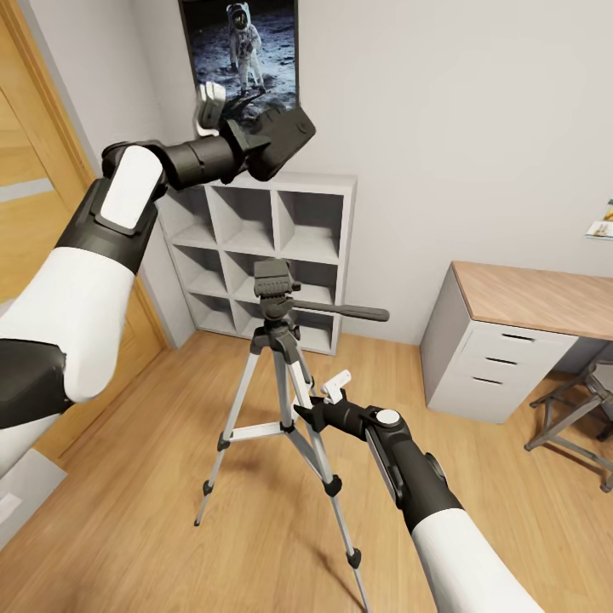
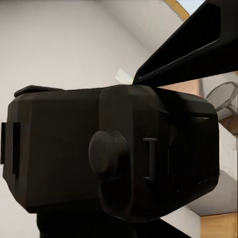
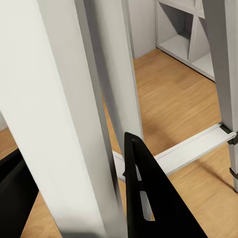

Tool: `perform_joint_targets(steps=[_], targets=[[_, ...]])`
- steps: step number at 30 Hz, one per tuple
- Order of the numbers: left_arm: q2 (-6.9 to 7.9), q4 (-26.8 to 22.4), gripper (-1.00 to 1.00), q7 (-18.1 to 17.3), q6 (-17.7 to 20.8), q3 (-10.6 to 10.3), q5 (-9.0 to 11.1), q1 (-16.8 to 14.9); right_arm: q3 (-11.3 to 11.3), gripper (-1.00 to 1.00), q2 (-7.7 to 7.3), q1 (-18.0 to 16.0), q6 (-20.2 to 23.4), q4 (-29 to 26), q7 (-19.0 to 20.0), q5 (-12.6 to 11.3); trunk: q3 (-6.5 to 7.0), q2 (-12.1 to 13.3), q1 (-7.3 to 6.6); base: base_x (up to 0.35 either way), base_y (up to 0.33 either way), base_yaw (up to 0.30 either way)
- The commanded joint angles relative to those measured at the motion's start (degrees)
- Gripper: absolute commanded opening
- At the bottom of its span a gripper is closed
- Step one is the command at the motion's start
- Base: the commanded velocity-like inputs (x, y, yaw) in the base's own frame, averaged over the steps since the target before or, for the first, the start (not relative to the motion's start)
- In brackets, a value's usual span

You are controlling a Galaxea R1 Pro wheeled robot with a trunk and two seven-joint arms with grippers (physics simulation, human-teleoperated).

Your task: Attach the digital camera to the camera tripod in the bedroom.

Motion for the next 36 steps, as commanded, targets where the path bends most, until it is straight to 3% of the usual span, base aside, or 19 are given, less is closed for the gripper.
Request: perform_joint_targets(steps=[1,7,18,21,22,24,25,27,32,36], targets=[[0.18,-0.01,-1.00,-0.31,0.07,-0.08,0.45,0.28,-0.06,-1.00,0.03,-0.03,0.19,-0.08,0.20,0.50,-0.11,-0.13,0.03,0.000,0.000,0.000],[2.22,-0.56,-1.00,-0.38,-0.08,-0.25,-0.02,1.45,-0.06,-1.00,0.03,-0.07,0.13,-0.15,0.27,0.44,-0.11,-0.13,0.03,0.000,0.000,0.000],[2.96,-0.51,-1.00,-1.92,-0.62,0.01,2.03,2.18,-0.06,-1.00,0.03,-0.04,0.07,-0.16,0.39,0.29,-0.11,-0.13,0.03,0.000,0.000,0.000],[3.42,-0.48,-1.00,-7.82,-0.66,0.25,2.82,2.20,-0.06,-1.00,0.03,-0.04,0.07,-0.16,0.44,0.21,-0.11,-0.13,0.03,0.000,0.000,0.000],[3.92,-0.26,-1.00,-12.36,-0.71,0.33,2.92,2.20,-0.03,-1.00,0.03,-0.03,0.07,-0.16,0.45,0.19,-0.11,-0.13,0.03,0.000,0.000,0.000],[4.61,-0.07,-1.00,-17.02,-0.79,0.33,2.84,2.20,-0.01,-1.00,0.03,-0.03,0.07,-0.16,0.45,0.16,-0.11,-0.13,0.03,0.000,0.000,0.000],[5.49,-0.08,-1.00,-21.10,-0.87,0.22,2.45,2.20,0.00,-1.00,0.03,-0.04,0.07,-0.16,0.46,0.16,-0.11,-0.13,0.03,0.000,0.000,0.000],[7.13,-0.28,-1.00,-25.26,-0.96,-0.05,1.21,2.21,0.01,-1.00,0.03,-0.05,0.07,-0.16,0.42,0.14,-0.11,-0.13,0.03,0.000,0.000,0.000],[9.86,0.25,-1.00,-28.96,-1.04,-0.35,-2.79,2.21,0.02,-1.00,0.03,-0.03,0.07,-0.12,0.39,0.12,-0.11,-0.13,0.03,0.000,0.000,0.000],[11.07,1.61,-1.00,-29.55,-1.01,-0.39,-4.42,2.21,0.02,-1.00,0.03,-0.02,0.07,-0.09,0.35,0.14,-0.11,-0.13,0.03,0.000,0.000,0.000]])
